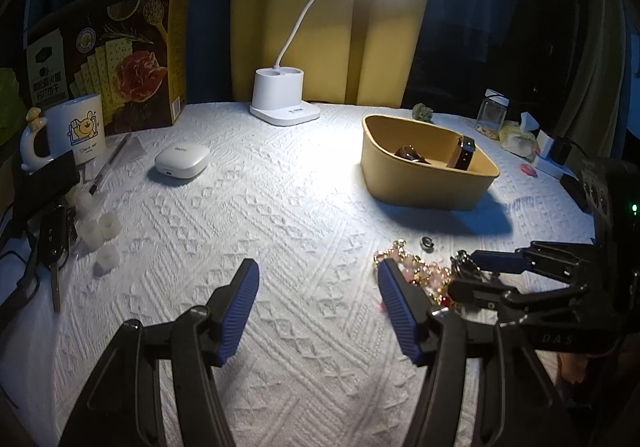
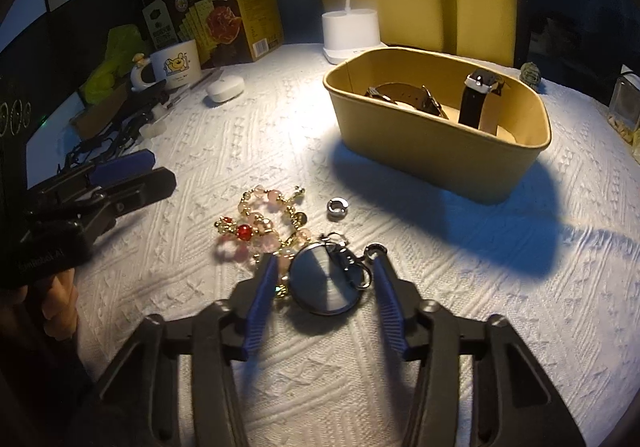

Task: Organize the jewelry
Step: 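Grasp the round black pendant with the right gripper while the left gripper grasps the pink beaded bracelet, then carry the pendant and bracelet over the bin and open both grippers, then lift both grippers out of the bin toward the remaining jewelry, then grasp the small dark charm with the right gripper while the left gripper grasps the second pink bracelet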

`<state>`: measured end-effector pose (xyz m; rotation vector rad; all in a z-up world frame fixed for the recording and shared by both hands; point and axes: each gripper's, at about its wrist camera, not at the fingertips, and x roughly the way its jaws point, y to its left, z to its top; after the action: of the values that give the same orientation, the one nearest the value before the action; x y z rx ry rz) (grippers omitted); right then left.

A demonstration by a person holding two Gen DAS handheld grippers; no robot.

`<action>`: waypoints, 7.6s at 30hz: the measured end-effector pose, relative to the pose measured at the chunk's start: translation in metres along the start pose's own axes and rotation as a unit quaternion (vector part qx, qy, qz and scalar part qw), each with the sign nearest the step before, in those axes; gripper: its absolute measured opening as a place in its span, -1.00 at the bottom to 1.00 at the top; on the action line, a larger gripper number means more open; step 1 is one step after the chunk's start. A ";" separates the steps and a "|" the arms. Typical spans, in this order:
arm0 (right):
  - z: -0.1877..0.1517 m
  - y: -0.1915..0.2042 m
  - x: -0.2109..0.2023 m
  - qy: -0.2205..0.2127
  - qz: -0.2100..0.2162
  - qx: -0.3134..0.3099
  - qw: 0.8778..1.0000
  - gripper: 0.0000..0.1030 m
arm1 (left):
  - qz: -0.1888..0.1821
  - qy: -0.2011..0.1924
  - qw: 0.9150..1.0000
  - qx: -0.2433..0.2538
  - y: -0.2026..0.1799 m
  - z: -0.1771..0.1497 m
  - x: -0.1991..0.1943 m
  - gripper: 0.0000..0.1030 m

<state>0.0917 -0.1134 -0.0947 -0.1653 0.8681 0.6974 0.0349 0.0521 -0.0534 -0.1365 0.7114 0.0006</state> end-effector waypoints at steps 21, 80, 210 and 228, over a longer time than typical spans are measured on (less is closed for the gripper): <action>-0.005 -0.014 -0.023 -0.025 0.005 0.010 1.000 -0.26 | -0.005 0.028 0.999 0.036 -0.028 -0.003 0.014 0.20; 0.011 -0.080 -0.094 -0.105 -0.044 0.043 0.993 -0.26 | -0.046 -0.003 0.993 0.112 -0.084 0.045 -0.022 -0.84; -0.027 -0.033 -0.025 -0.009 -0.054 0.004 0.999 -0.79 | -0.040 0.027 0.999 0.004 -0.032 0.002 0.020 -0.31; -0.026 -0.069 -0.051 -0.047 -0.056 0.036 0.997 -0.79 | -0.044 0.094 0.994 0.025 -0.049 0.012 0.067 -0.68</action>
<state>0.0955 -0.2026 -0.0830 -0.1146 0.7872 0.5632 0.0958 0.0016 -0.0815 -0.1206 0.8922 -0.1151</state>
